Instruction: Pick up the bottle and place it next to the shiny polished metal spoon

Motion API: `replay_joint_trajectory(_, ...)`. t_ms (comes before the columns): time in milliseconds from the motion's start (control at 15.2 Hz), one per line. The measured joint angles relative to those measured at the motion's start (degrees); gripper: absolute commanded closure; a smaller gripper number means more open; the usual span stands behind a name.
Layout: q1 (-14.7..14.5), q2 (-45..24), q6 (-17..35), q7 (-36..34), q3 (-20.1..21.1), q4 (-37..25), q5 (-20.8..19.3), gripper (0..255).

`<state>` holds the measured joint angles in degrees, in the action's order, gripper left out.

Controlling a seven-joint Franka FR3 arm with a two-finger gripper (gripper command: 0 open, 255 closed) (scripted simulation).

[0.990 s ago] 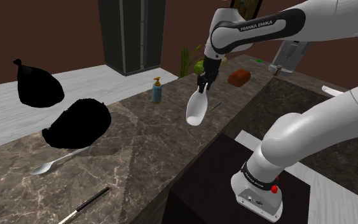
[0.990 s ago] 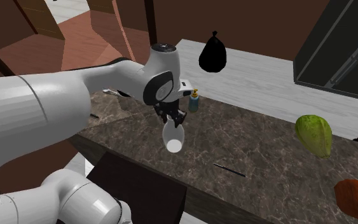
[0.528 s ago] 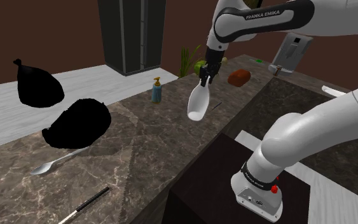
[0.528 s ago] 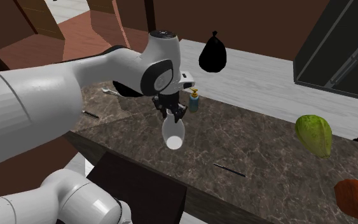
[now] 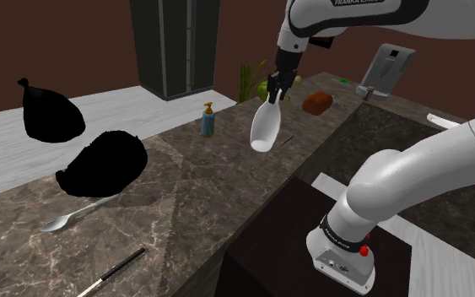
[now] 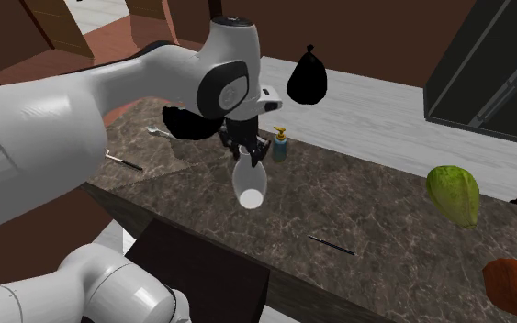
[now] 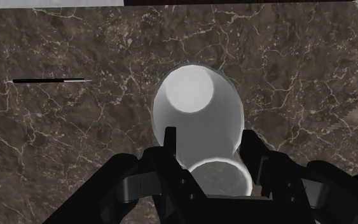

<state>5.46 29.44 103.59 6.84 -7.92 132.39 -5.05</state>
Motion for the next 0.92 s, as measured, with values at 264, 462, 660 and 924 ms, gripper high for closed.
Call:
replay_joint_trajectory(264,0.0,0.1,-3.1,0.2,0.1,-3.1,0.1,255)
replay_joint_trajectory(462,-0.2,-0.3,-5.3,0.0,0.3,-5.5,0.3,255)
replay_joint_trajectory(660,-0.1,-0.4,-7.5,0.3,0.3,-7.9,0.3,255)
replay_joint_trajectory(924,-0.3,-0.8,-10.6,0.2,0.6,-11.4,0.5,255)
